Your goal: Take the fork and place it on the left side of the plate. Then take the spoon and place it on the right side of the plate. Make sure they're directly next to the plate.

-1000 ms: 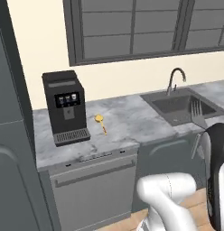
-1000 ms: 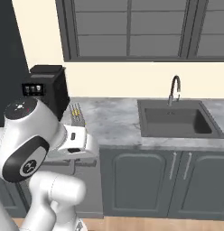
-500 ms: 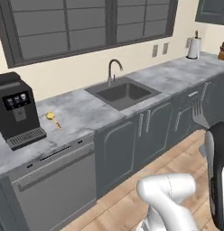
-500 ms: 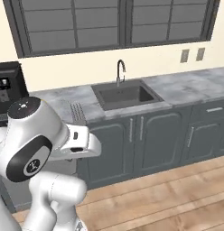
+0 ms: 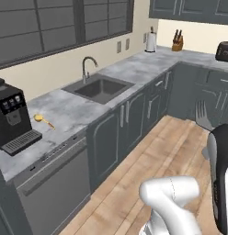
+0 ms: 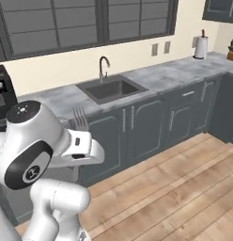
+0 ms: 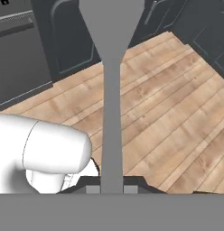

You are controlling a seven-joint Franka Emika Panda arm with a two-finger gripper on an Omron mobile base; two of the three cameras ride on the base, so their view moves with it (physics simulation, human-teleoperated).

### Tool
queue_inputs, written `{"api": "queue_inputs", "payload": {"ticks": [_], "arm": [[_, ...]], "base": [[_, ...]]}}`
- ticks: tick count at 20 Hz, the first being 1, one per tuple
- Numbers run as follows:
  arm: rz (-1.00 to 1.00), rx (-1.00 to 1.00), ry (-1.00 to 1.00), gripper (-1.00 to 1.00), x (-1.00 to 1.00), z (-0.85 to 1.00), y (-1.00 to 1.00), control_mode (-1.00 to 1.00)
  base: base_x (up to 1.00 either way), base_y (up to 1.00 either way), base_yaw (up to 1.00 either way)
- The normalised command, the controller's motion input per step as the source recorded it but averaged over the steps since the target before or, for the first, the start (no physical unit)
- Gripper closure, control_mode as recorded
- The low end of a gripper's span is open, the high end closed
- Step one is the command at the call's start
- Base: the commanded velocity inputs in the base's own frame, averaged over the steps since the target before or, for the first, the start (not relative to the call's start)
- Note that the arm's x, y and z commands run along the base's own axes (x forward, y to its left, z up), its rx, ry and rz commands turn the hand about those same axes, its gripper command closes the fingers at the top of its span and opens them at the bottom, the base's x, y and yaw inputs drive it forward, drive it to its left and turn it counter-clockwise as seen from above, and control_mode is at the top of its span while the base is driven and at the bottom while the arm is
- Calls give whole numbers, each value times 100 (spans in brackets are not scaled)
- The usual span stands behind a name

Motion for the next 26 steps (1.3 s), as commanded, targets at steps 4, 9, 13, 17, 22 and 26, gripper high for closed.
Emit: {"api": "queue_inputs", "payload": {"ticks": [4, 9, 13, 17, 22, 26], "arm": [[0, 0, 0, 100, 0, 0, 0, 100], [0, 0, 0, 100, 0, 0, 0, 100], [0, 0, 0, 100, 0, 0, 0, 100], [0, 0, 0, 100, 0, 0, 0, 100], [0, 0, 0, 100, 0, 0, 0, 100], [0, 0, 0, 100, 0, 0, 0, 100]], "base": [[-97, 62, -36], [-95, 75, -32], [-100, 49, -41], [-100, 36, -47], [-100, 22, -43], [-100, -6, -31]]}}
